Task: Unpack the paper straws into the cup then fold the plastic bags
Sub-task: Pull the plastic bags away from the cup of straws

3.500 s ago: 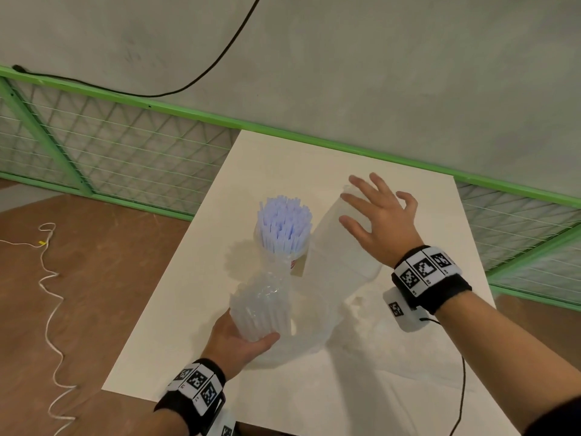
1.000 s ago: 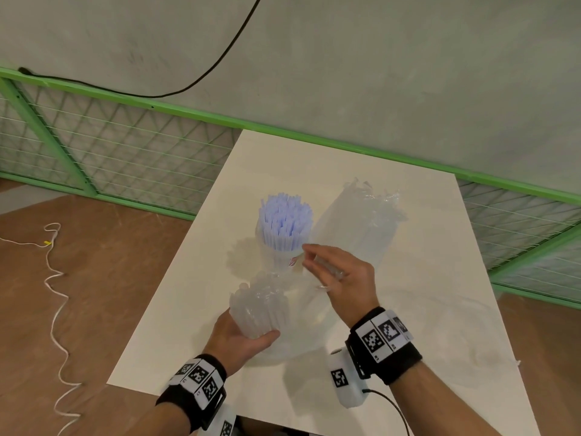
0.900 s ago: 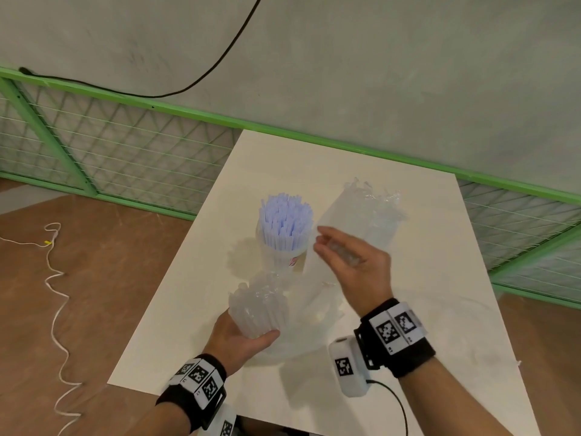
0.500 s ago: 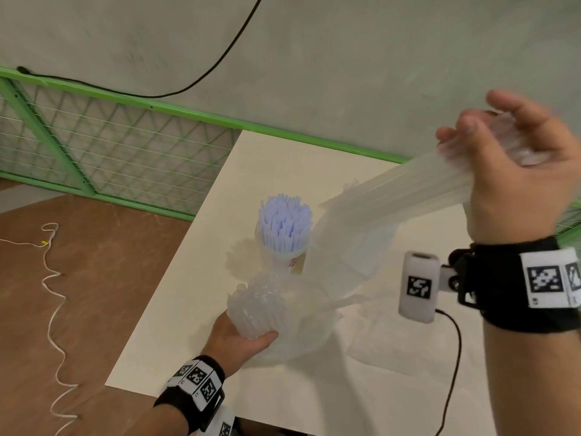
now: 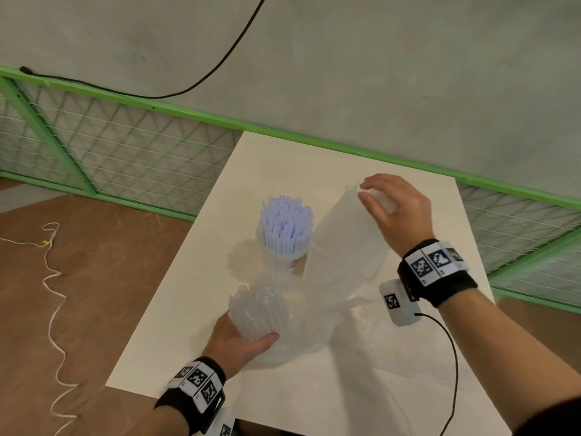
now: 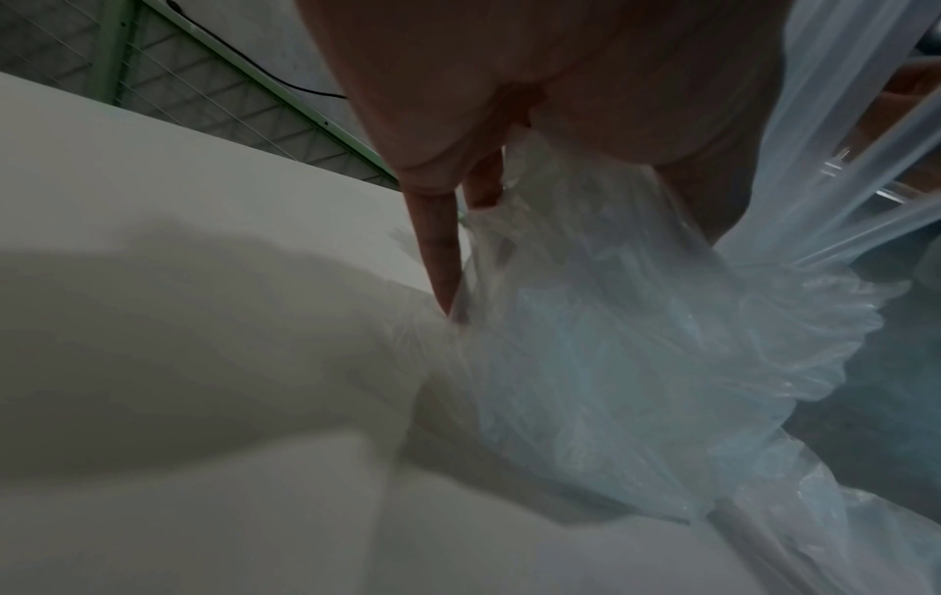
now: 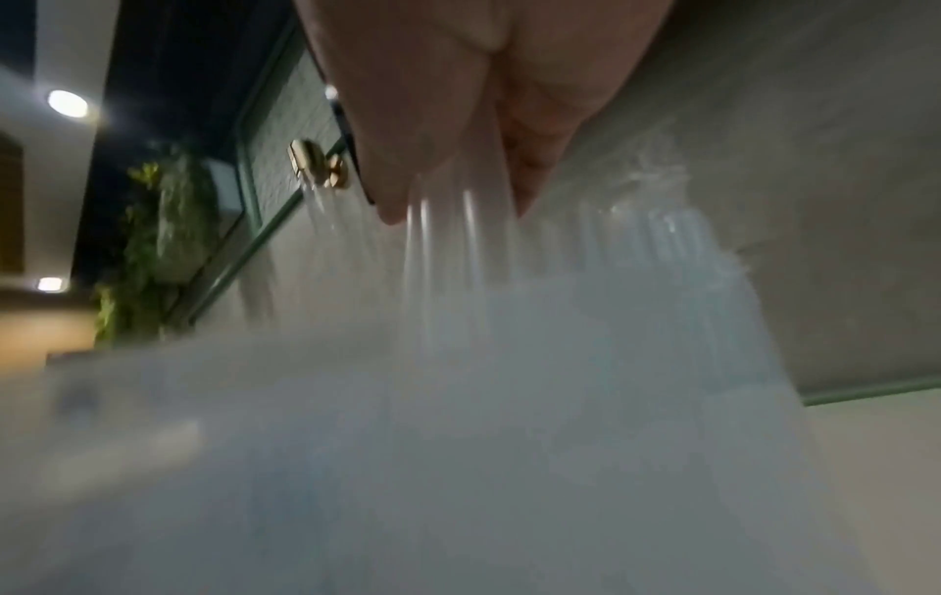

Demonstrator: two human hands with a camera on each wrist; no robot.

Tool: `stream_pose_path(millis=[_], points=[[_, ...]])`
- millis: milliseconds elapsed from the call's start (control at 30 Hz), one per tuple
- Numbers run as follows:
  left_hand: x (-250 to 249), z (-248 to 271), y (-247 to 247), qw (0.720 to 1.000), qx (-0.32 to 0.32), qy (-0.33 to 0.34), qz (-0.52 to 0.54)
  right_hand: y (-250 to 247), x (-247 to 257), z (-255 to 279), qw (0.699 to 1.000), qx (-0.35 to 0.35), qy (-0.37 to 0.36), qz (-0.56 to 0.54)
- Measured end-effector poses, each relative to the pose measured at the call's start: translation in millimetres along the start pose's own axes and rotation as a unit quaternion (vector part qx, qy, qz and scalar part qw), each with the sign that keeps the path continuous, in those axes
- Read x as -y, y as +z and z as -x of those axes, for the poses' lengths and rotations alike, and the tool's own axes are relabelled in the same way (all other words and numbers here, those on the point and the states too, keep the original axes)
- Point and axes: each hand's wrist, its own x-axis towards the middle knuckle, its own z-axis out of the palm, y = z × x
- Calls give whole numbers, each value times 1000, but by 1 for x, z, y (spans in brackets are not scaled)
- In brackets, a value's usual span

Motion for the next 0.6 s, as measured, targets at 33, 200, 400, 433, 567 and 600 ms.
stream_pose_path(millis=[33, 200, 400, 433, 567, 600], points=[[1, 0, 0, 1000, -1, -2, 2, 5, -4, 4, 999, 31, -9, 18], [3, -1, -1, 1000, -5, 2, -14, 18, -10, 28, 952, 253, -64, 157], [3, -1, -2, 1000, -5, 6, -24, 6, -2, 29, 899, 366, -30, 239], [2, -1, -1, 1000, -5, 8, -24, 5, 0, 28, 895, 373, -26, 243], [4, -1, -1, 1000, -5, 4, -17, -4, 14, 25, 929, 298, -7, 219], [5, -2, -1, 1000, -7, 2, -13, -9, 19, 23, 947, 250, 3, 202]])
